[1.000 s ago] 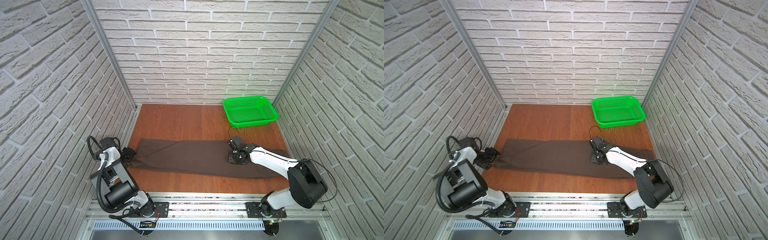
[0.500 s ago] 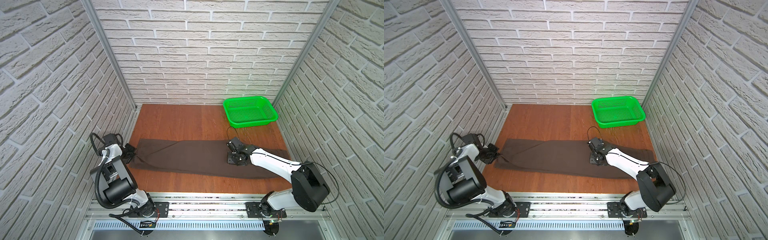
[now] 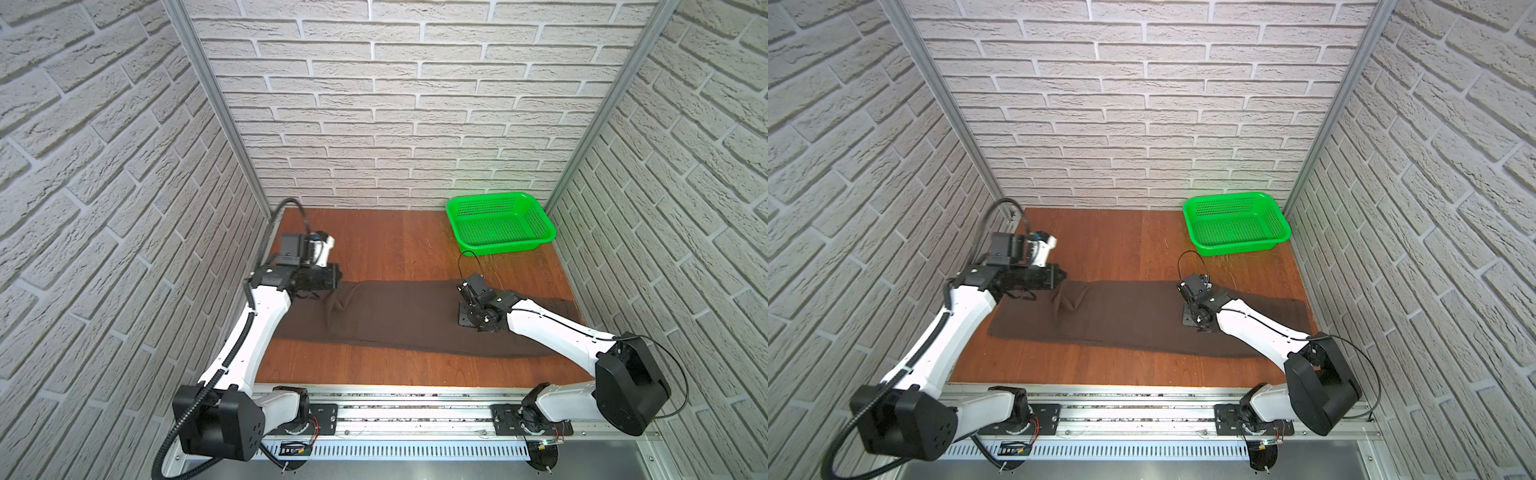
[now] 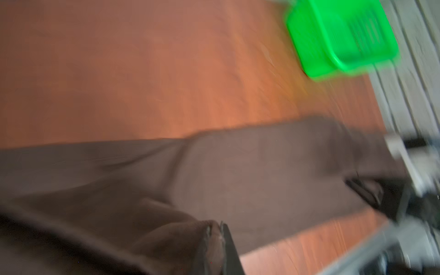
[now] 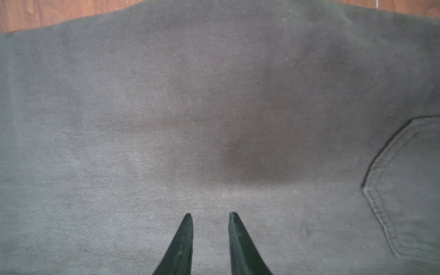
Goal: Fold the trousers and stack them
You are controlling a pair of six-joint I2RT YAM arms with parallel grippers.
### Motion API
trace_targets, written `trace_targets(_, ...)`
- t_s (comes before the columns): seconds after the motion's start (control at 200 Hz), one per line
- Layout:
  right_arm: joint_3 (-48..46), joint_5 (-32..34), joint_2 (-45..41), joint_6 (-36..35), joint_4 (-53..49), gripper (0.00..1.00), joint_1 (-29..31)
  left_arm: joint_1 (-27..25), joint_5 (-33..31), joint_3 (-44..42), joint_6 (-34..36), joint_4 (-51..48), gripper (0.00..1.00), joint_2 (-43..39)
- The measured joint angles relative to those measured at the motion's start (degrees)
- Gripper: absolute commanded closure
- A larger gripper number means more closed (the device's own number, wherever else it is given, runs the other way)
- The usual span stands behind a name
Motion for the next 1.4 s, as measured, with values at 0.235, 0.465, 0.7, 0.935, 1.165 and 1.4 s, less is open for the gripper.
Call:
trace_targets(0.235,0.0,1.9,-3.17,-0.81,-1.62,0.72,-1.03,-21.27,-2.12,0.42,-0.09,-2.4,0.64,9.31)
trace_targets(0.465,0.0,3.21,-7.02,-1.92,-3.39,0.72,-3.26,-27.08,-7.67,0.42,-3.08,-2.51,0.25,9.86)
trace_targets(0.7,-0.07,3.54,-7.91,-2.38,-4.2,0.72,-4.63,-26.73,-21.42,2.62,-12.33,-2.29,0.26,7.37)
trace_targets(0.935,-0.11,3.32,-7.87,-2.95,-4.15,0.72,-5.46,-27.93,-30.03,7.52,-24.85,-2.38,0.38,18.95)
trace_targets(1.165,-1.44,2.97,-8.0,-3.69,-3.98,0.72,-6.84,-29.66,-33.75,19.61,-29.35,-3.54,0.44,33.81)
trace_targets(1.4,-2.56,2.29,-10.45,-4.74,-4.11,0.72,-8.61,-29.14,-35.67,26.4,-32.83,-6.49,0.46,43.54)
